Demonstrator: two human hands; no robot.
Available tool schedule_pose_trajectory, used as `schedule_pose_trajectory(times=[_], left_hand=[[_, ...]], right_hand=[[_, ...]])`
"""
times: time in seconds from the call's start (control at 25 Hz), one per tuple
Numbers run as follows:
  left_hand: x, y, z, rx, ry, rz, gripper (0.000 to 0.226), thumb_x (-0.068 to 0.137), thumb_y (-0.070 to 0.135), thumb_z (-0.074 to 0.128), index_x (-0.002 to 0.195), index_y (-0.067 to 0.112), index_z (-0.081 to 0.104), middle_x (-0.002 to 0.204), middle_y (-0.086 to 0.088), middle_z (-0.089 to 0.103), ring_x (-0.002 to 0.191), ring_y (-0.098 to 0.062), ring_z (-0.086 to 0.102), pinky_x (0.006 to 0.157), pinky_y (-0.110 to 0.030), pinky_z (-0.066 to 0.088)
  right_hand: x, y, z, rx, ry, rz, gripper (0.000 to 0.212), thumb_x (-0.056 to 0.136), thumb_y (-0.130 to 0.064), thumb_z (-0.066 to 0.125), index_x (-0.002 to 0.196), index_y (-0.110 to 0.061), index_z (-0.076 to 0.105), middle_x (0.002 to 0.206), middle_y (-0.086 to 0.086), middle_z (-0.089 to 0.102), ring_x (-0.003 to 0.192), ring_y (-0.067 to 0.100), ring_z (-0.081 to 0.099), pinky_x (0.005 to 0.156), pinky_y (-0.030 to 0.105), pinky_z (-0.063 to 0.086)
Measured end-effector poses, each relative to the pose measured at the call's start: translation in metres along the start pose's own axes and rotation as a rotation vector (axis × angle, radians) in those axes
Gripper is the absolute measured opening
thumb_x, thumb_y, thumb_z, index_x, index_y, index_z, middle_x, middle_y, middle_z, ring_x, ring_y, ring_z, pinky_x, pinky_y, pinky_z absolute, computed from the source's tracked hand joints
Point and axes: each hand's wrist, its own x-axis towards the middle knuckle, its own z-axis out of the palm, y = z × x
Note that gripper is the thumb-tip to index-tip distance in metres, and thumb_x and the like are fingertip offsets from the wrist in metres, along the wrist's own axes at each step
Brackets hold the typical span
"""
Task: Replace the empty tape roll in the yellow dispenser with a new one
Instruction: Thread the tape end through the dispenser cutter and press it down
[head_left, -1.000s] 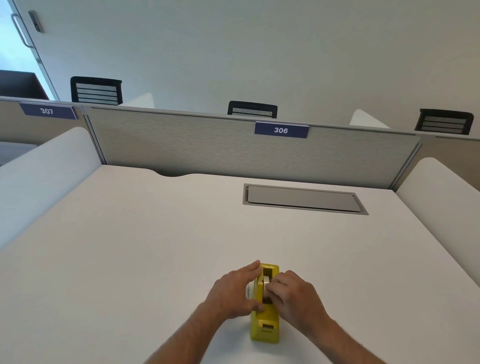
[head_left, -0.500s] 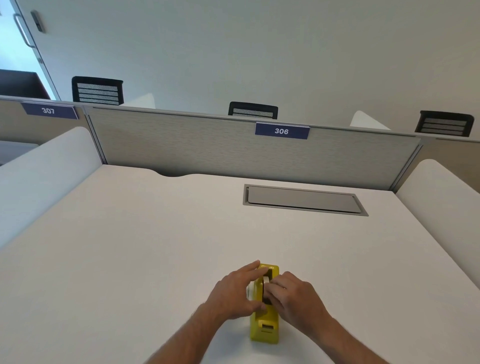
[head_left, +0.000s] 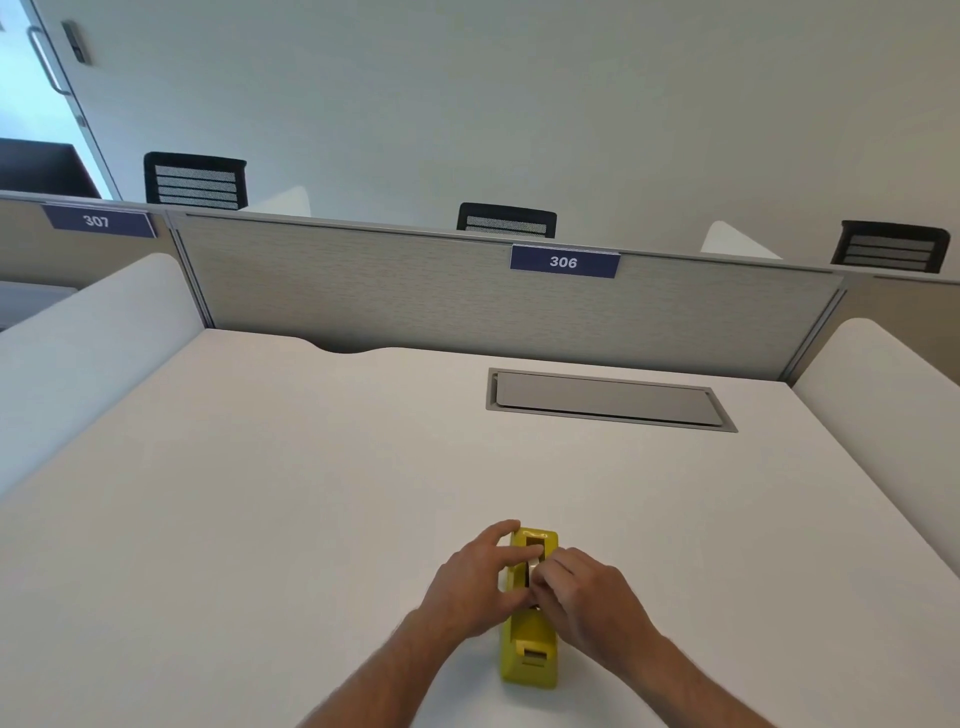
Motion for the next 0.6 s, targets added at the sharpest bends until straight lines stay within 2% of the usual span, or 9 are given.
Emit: schedule_pose_trajectory(times=[0.16, 0.28, 0.36, 0.6], left_hand=[[0.000, 0.001, -0.002, 0.015, -0.022, -0.001, 0.059, 0.083, 0.056, 0.067, 0.138, 0.053, 0.046, 0.159, 0.022, 0.027, 0.137, -0.011, 0.044, 0.107, -0.037, 0.046], [-0.002, -0.003, -0.003, 0.023, -0.077, 0.008, 0.087, 0.075, 0.056, 0.075, 0.149, 0.044, 0.031, 0.162, 0.026, 0.018, 0.141, -0.009, 0.040, 0.112, -0.037, 0.042], [-0.003, -0.005, -0.007, 0.052, -0.104, 0.010, 0.098, 0.074, 0.056, 0.076, 0.153, 0.039, 0.021, 0.163, 0.027, 0.013, 0.146, -0.008, 0.032, 0.117, -0.037, 0.037], [-0.002, -0.005, -0.015, 0.201, -0.146, 0.047, 0.101, 0.076, 0.055, 0.075, 0.155, 0.040, 0.013, 0.162, 0.031, 0.005, 0.145, -0.013, 0.035, 0.112, -0.041, 0.043]], right_hand=[[-0.002, 0.001, 0.001, 0.025, -0.028, 0.028, 0.019, 0.091, -0.033, 0.045, 0.083, -0.023, 0.059, 0.078, -0.007, 0.063, 0.065, 0.011, 0.057, 0.043, 0.024, 0.050], [-0.002, 0.002, 0.001, 0.006, -0.040, 0.053, 0.021, 0.091, -0.034, 0.042, 0.082, -0.023, 0.058, 0.077, -0.007, 0.061, 0.063, 0.013, 0.056, 0.041, 0.027, 0.050], [-0.002, 0.001, 0.001, -0.009, -0.061, 0.065, 0.023, 0.091, -0.035, 0.040, 0.082, -0.024, 0.058, 0.077, -0.008, 0.061, 0.063, 0.013, 0.057, 0.040, 0.027, 0.050], [-0.005, -0.009, -0.002, -0.029, -0.091, 0.112, 0.021, 0.091, -0.037, 0.045, 0.077, -0.025, 0.057, 0.071, -0.010, 0.059, 0.059, 0.010, 0.055, 0.037, 0.021, 0.039]])
